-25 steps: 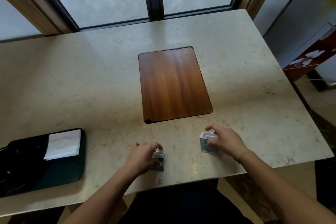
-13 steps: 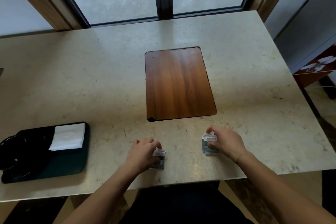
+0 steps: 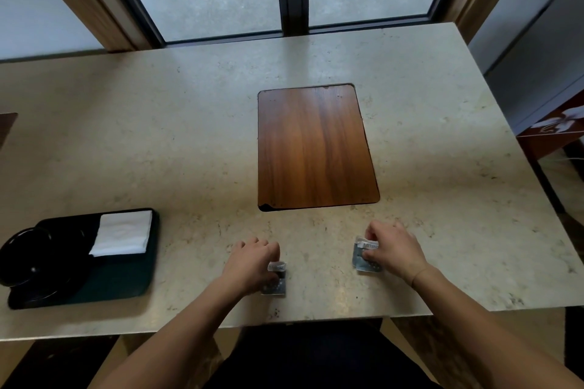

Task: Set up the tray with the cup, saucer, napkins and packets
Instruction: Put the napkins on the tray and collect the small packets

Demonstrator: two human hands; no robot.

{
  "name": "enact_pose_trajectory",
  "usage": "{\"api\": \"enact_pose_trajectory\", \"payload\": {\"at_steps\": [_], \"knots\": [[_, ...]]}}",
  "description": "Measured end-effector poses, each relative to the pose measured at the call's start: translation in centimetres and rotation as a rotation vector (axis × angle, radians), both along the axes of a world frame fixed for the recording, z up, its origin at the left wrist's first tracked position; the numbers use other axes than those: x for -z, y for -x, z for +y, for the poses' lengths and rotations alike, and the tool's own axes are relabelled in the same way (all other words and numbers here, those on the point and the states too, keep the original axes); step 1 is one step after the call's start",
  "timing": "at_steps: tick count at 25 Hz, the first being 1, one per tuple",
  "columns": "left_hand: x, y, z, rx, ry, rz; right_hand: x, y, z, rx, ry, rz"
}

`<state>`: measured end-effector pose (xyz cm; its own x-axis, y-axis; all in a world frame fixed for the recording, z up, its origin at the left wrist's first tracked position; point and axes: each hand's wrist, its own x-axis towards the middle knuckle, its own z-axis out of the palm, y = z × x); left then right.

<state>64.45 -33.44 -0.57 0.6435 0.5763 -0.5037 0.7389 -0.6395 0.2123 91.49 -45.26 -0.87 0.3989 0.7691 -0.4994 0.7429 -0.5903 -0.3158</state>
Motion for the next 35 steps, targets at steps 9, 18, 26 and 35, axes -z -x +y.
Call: {"api": "enact_pose_trajectory", "payload": {"at_steps": [9,18,26,35], "knots": [[-1.3,0.5,0.7,-0.219,0.277,-0.044,-0.4,-0.3,0.9,0.033,0.033,0.186],[-3.0,3.4,2.3,-0.411,0.367,-0.146,-1.9,3.2,3.9,-0.109,-0.016,0.251],[-4.9,10.5,4.8,-0.555,0.383,-0.242,-3.8,10.7,7.7,-0.161,0.003,0.316],[-6.3,23.7,9.4,-0.615,0.332,-0.309,-5.3,25.9,13.4,-0.231,-0.028,0.382]]}}
